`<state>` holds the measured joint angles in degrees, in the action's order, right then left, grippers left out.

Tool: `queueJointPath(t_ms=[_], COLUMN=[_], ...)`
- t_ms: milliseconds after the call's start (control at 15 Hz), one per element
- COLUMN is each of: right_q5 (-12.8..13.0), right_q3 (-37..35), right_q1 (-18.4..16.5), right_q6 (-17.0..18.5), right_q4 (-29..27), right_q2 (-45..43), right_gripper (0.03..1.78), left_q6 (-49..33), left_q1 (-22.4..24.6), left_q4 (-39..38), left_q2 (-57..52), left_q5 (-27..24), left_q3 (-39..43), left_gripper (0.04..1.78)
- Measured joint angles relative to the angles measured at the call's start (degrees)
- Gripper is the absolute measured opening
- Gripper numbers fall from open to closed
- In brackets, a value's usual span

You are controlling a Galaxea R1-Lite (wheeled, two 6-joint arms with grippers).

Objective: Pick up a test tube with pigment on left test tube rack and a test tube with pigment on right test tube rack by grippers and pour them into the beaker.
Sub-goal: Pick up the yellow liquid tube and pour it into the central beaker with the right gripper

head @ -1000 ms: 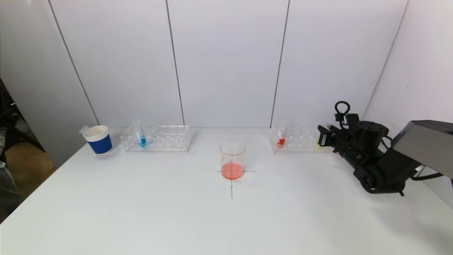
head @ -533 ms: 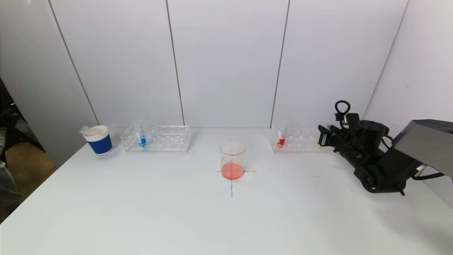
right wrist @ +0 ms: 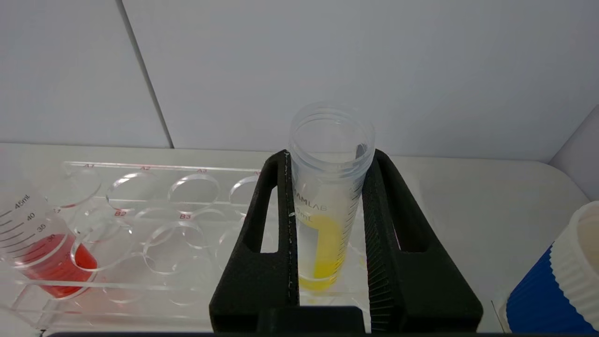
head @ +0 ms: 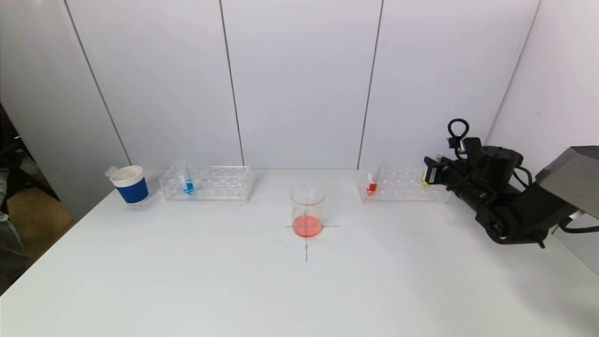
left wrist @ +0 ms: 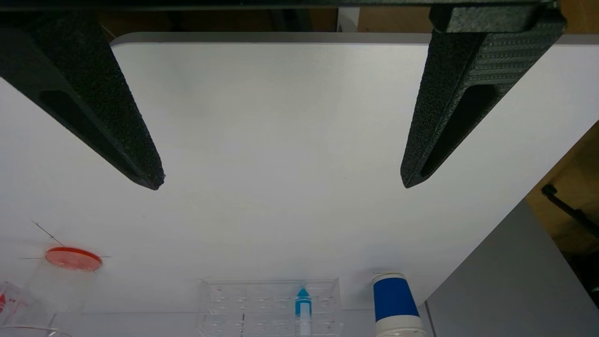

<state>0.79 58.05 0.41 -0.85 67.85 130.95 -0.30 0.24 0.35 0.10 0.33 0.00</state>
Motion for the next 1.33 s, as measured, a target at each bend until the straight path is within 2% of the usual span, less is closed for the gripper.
queueJointPath(t_ms=[533, 733, 1000, 1333], right_q5=[-0.02, -0.13, -0.98, -1.06], right_q3=[2.63, 4.90, 10.74, 23.24], right_q1=[-0.21, -0.20, -0.04, 0.88], right_q6=[-1.45, -1.51, -1.32, -1.21], right_q4=[-8.35, -13.80, -25.71, -42.03], right_q2=[-6.92, -10.23, -15.30, -18.58], right_gripper=[0.47, 0.47, 0.47, 0.47], left_q6=[-0.02, 0.00, -0.02, 0.00], left_q1=[-0.15, -0.17, -0.17, -0.17], left_q4=[0.00, -0.02, 0.00, 0.00], left_q2=[0.00, 0.00, 0.00, 0.00], left_q5=[0.00, 0.00, -0.02, -0.02], left_q3=[0.00, 0.00, 0.00, 0.00], left_gripper=[1.76, 1.76, 1.76, 1.76])
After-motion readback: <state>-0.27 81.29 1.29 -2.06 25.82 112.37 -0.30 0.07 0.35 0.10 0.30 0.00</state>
